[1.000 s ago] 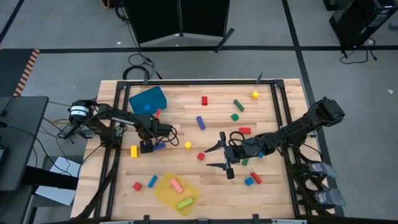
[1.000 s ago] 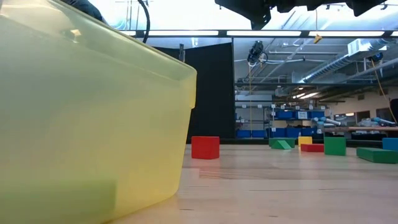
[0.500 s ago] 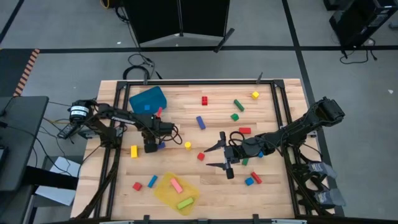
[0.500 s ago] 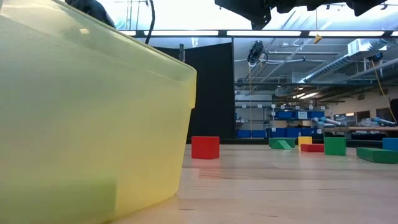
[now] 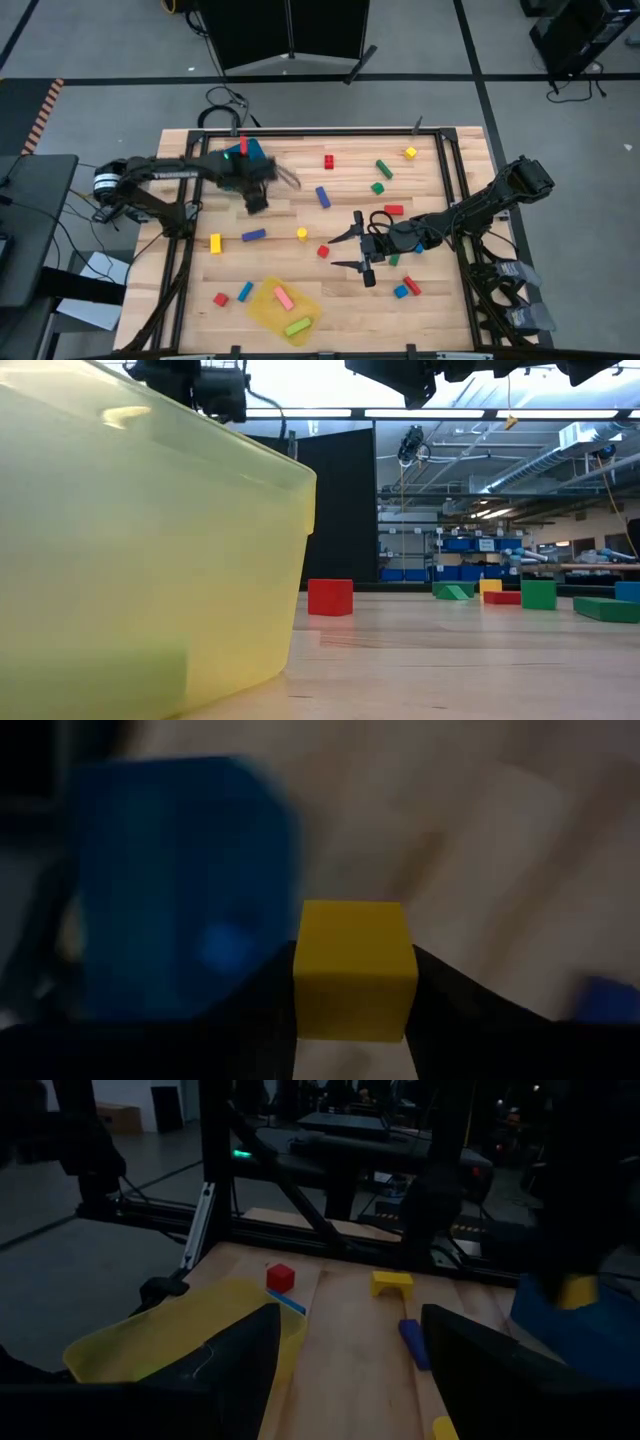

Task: Sort blocks by size
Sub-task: Put the bottom small yellow block into the blue bin, then put the top large blue block into the yellow bin

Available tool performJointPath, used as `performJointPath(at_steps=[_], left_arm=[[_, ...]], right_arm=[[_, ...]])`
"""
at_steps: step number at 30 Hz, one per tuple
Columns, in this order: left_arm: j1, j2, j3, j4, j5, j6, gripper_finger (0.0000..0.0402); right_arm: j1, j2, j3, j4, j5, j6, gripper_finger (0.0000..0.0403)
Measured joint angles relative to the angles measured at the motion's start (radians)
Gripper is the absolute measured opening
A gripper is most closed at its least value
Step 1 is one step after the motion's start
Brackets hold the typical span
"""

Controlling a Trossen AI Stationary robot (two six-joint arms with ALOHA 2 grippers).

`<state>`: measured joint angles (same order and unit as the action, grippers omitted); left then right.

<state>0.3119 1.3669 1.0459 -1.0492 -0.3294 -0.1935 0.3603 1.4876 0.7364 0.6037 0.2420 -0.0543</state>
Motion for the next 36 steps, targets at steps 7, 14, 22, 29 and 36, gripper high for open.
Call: performJointPath(at_steps=[7,14,22,29,36], left_arm=[[0.275,-0.01,-0.003,0.066,-0.014,-0.024,0.0139],[0.364,-0.009,-0.003,0.112,0.052,0.005,0.0212],[0.354,-0.038,-0.003,0.115,0.057,0.032,0.0323],[0.235,-0.179,-0.003,0.169,0.086,0.0,0.0323],[0.038,-0.254,-0.003,0.216,0.099,-0.072,0.0308]], right_arm=[[0.0,0.0,0.0,0.001,0.0,0.01,0.0254],[0.0,0.0,0.0,0.002,0.0,0.011,0.0254],[0.0,0.0,0.0,-0.005,0.0,0.011,0.0254],[0.005,-0.067,0.001,-0.229,0.12,0.067,0.0254],[-0.001,-0.126,0.001,-0.59,0.296,0.26,0.0254]])
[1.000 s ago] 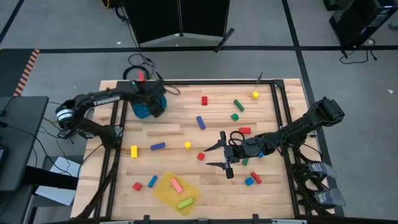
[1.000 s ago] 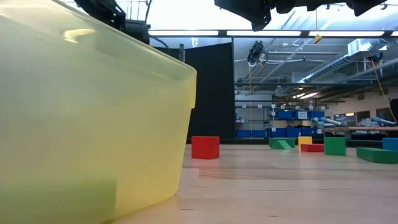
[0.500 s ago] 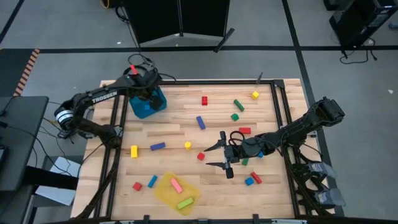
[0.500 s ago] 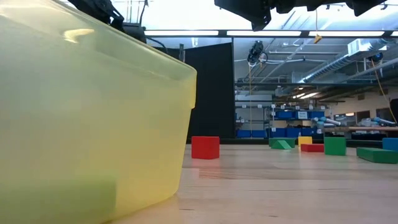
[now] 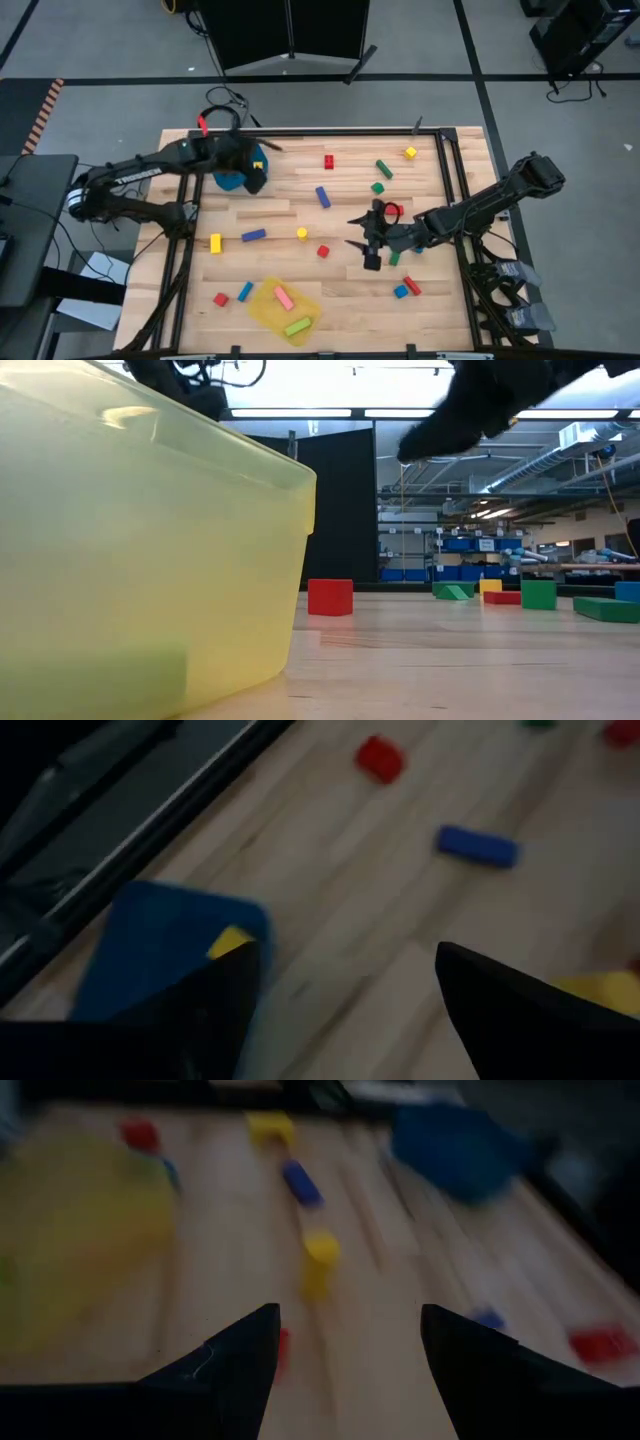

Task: Sort blocks by size
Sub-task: Put the top large blue block into the yellow bin

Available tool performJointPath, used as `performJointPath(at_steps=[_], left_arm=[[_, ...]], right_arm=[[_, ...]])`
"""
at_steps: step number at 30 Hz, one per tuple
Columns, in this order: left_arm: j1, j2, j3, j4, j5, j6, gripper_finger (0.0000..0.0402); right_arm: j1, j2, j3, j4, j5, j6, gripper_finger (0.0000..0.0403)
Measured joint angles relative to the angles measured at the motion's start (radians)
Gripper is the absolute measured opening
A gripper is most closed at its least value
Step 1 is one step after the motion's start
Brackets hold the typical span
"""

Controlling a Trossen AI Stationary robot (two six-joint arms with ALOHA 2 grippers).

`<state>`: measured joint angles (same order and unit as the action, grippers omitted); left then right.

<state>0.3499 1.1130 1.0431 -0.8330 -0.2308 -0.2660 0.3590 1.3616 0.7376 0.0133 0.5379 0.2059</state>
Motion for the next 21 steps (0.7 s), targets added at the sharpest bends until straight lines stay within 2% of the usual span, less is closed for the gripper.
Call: performJointPath(at_steps=[7,13,17,21], left_arm=[[-0.17,0.011,0.0,0.07,-0.037,-0.033,0.0298],[-0.268,0.01,0.0,0.127,-0.091,-0.034,0.0296],[-0.309,0.01,0.0,0.132,-0.105,-0.035,0.0295],[-0.352,0.01,0.0,0.135,-0.113,-0.051,0.0295]], right_arm=[[0.003,-0.001,0.0,-0.239,0.012,0.206,0.0254],[0.009,-0.021,0.0,-0.467,0.012,0.444,0.0254],[0.025,-0.05,0.0,-0.554,0.025,0.529,0.0254],[0.051,-0.083,0.0,-0.566,0.064,0.551,0.0254]])
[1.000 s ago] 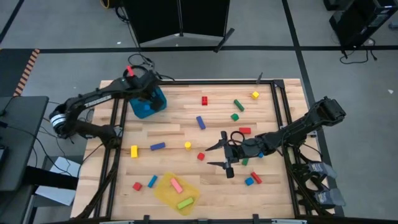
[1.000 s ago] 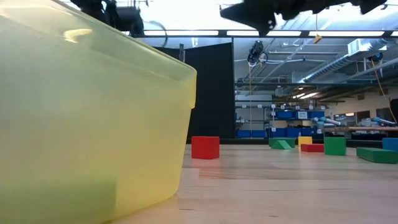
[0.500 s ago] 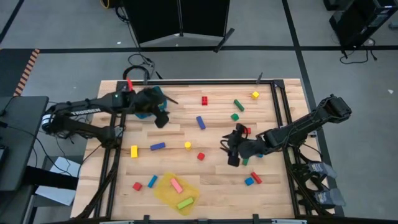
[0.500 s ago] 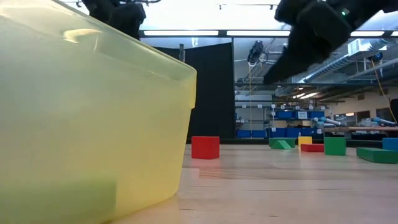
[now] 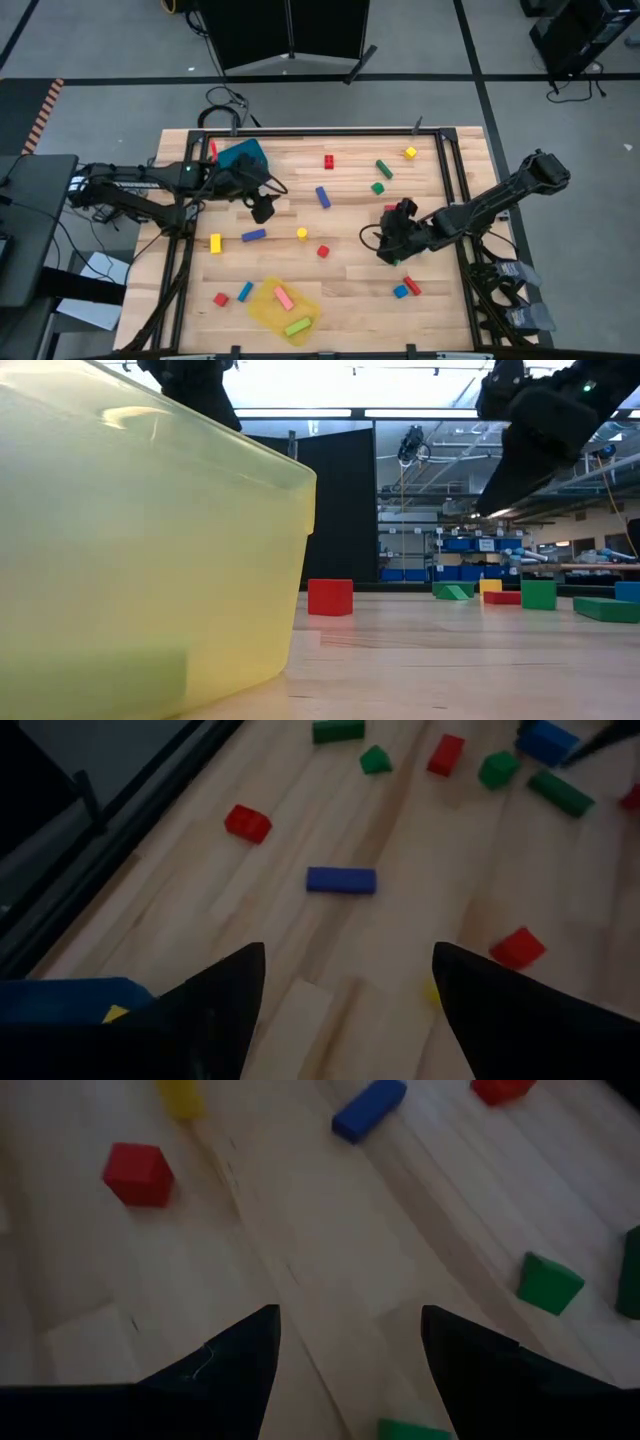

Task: Sort blocks by size
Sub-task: Put the top large blue block into the yellow bin

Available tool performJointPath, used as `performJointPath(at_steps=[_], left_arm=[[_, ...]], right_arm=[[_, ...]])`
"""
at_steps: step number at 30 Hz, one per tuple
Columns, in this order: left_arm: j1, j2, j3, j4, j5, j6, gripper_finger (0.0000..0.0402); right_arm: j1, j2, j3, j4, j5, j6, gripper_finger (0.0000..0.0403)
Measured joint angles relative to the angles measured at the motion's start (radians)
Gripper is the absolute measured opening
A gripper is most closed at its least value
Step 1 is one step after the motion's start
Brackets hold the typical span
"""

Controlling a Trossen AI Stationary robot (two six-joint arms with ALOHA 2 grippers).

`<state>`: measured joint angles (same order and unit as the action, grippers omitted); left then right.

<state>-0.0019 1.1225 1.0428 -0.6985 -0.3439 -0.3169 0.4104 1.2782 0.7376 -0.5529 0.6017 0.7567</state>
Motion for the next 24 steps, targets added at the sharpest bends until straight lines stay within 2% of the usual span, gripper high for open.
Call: performJointPath(at_steps=[6,15,21,24], left_arm=[[-0.066,0.0,0.0,-0.001,-0.035,-0.005,0.0295],[-0.106,0.0,0.0,-0.001,-0.068,-0.011,0.0295],[-0.113,0.0,0.0,-0.002,-0.071,-0.026,0.0295],[-0.113,0.0,0.0,-0.002,-0.071,-0.028,0.0295]], right_arm=[[0.021,-0.023,0.0,0.004,0.064,0.001,0.0254],[0.022,-0.021,0.0,0.029,0.071,-0.017,0.0254],[0.022,-0.024,0.0,-0.044,0.055,0.019,0.0254],[0.022,-0.024,0.0,-0.061,0.002,0.022,0.0254]])
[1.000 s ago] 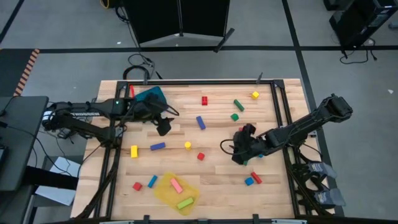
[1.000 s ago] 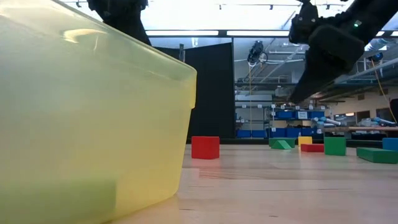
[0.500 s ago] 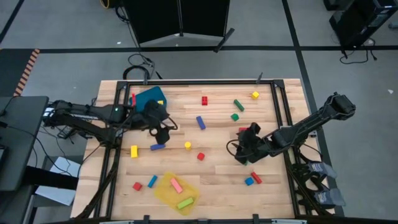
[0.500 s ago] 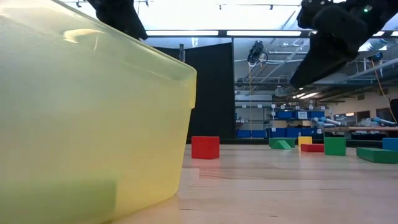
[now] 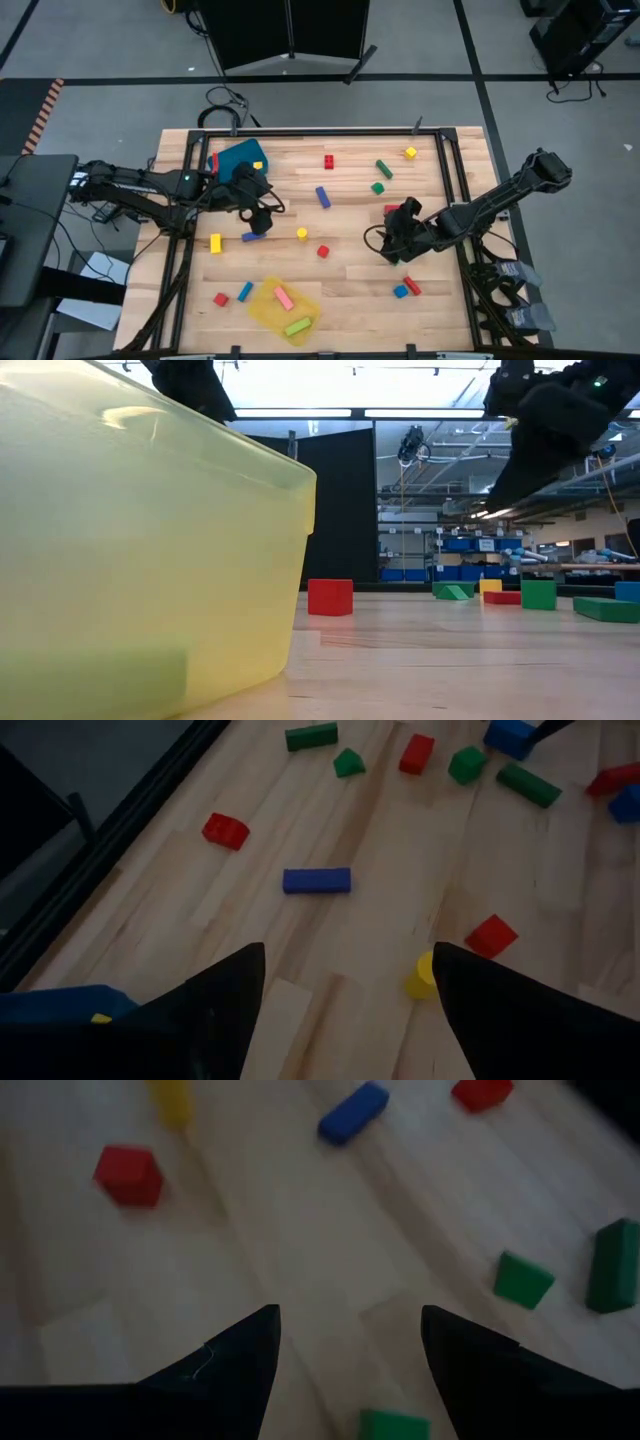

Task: Sort blocks by size
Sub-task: Put the top large blue block into the yellow bin

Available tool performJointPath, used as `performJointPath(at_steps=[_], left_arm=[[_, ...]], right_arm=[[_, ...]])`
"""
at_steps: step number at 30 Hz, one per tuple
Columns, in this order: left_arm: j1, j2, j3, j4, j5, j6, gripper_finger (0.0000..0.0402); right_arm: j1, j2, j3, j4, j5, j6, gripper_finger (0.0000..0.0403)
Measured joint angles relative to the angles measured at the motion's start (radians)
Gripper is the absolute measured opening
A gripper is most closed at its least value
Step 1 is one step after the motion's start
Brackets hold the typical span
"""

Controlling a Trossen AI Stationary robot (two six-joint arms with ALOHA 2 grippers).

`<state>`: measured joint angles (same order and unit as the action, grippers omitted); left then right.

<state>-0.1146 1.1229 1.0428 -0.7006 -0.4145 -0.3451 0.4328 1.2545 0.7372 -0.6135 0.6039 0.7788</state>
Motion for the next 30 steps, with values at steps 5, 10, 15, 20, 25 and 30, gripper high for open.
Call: performJointPath(at_steps=[5,10,15,20,25,30], left_arm=[[0.0,0.0,0.0,0.0,0.0,0.0,0.0295],[0.0,0.001,0.0,0.001,0.0,0.0,0.0295],[0.0,0.016,0.0,0.01,0.0,0.0,0.0296],[0.0,0.046,0.0,0.033,0.0,0.001,0.0296],[0.0,0.078,0.0,0.073,-0.002,0.03,0.0296],[0.0,0.095,0.0,0.098,-0.002,0.05,0.0296]], right_arm=[[0.003,0.0,0.0,-0.042,-0.146,0.015,0.0254],[0.041,0.0,0.0,-0.179,-0.258,0.132,0.0254],[0.099,-0.004,0.0,-0.436,-0.268,0.446,0.0254],[0.127,-0.008,0.0,-0.554,-0.345,0.828,0.0254],[0.142,-0.005,0.0,-0.542,-0.357,0.981,0.0255],[0.142,0.001,0.0,-0.54,-0.347,1.063,0.0269]])
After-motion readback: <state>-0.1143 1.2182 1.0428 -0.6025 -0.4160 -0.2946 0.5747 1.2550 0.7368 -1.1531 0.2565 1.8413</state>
